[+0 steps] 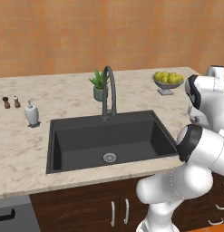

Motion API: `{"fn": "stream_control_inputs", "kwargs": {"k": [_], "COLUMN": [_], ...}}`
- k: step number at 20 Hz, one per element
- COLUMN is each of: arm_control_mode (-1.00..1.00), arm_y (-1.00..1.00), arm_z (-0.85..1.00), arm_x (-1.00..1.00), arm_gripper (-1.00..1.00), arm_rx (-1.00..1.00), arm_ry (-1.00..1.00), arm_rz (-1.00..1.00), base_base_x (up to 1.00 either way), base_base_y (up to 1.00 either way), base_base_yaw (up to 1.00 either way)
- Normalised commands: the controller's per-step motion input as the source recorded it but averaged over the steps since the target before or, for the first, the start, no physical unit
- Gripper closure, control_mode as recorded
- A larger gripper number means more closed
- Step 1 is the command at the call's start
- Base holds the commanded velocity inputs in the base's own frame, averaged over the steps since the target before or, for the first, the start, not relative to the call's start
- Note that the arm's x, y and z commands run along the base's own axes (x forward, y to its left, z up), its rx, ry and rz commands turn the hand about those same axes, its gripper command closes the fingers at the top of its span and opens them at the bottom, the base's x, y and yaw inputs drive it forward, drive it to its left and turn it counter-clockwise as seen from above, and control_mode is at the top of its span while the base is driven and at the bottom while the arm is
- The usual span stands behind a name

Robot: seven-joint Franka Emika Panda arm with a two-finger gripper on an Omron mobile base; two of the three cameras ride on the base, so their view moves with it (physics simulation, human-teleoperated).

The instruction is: Put the colander in the sink, put the mango, apple in the colander, and turn on the sink faucet and pour water over the colander.

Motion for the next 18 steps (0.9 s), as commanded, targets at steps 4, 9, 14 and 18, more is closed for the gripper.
{"fn": "stream_control_inputs", "kwargs": {"k": [4,9,14,18], "arm_control_mode": [-1.0,-1.0,-1.0,-1.0], "arm_y": [-0.24,-0.16,-0.25,-0.33], "arm_z": [-0.13,-0.14,-0.23,-0.29], "arm_x": [0.02,0.49,0.65,0.53], "arm_gripper": [-1.0,-1.0,-1.0,-1.0], "arm_rx": [0.0,0.0,0.01,0.02], "arm_ry": [0.04,0.0,0.0,0.0], "arm_rz": [0.0,0.0,0.01,0.03], "base_base_x": [0.0,0.0,0.0,0.0], "base_base_y": [0.0,0.0,0.0,0.0], "base_base_yaw": [0.0,0.0,0.0,0.0]}}
